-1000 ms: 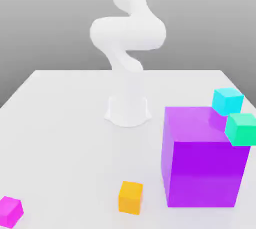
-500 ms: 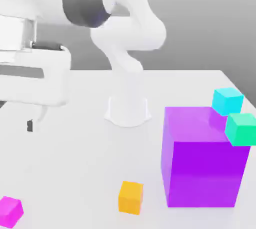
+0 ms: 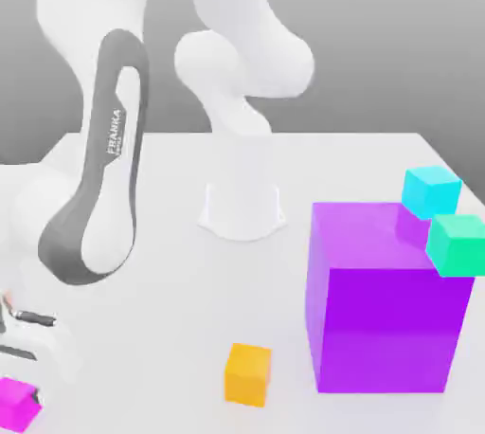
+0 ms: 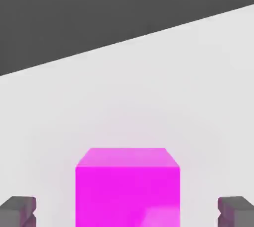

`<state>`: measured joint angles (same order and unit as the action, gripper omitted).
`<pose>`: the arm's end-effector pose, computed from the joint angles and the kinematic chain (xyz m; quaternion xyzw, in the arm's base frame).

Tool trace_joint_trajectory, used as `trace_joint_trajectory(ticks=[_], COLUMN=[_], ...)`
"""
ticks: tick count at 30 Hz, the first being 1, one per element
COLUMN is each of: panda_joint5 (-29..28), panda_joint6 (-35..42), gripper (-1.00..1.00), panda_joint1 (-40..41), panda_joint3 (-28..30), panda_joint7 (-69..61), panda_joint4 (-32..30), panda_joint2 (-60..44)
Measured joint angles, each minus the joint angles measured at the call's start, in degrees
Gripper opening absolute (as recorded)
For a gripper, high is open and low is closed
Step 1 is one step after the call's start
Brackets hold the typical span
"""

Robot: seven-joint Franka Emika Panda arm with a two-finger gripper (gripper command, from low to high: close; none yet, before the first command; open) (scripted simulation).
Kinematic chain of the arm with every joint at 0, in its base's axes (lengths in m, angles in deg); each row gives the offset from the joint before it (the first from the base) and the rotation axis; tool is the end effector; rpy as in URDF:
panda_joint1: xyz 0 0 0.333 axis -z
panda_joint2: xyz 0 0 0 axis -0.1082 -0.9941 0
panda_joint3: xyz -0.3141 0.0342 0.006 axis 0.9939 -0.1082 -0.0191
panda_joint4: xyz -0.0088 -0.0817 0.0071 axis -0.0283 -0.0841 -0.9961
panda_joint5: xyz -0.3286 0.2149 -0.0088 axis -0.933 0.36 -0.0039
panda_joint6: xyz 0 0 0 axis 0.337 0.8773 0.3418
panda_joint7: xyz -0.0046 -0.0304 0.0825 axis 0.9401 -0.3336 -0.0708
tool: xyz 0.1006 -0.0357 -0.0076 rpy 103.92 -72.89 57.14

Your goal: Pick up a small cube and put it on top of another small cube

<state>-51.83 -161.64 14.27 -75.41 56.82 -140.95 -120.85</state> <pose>0.4648 -0.2850 0.1290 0.8620 -0.5068 0.0003 0.0001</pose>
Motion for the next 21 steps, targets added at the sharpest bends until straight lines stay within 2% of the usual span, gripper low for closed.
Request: trace_joint_trajectory(ticks=[6, 11, 21], panda_joint5=[-0.06, -3.43, -7.80], panda_joint6=[0.22, 6.90, 20.18], gripper=[-1.00, -1.00, -1.00], panda_joint1=[-0.03, -2.77, -18.93], panda_joint3=[0.06, 1.98, -9.25], panda_joint7=[0.05, 2.42, 4.70], panda_joint4=[-0.05, -2.31, -8.42], panda_joint2=[0.20, 9.28, 29.47])
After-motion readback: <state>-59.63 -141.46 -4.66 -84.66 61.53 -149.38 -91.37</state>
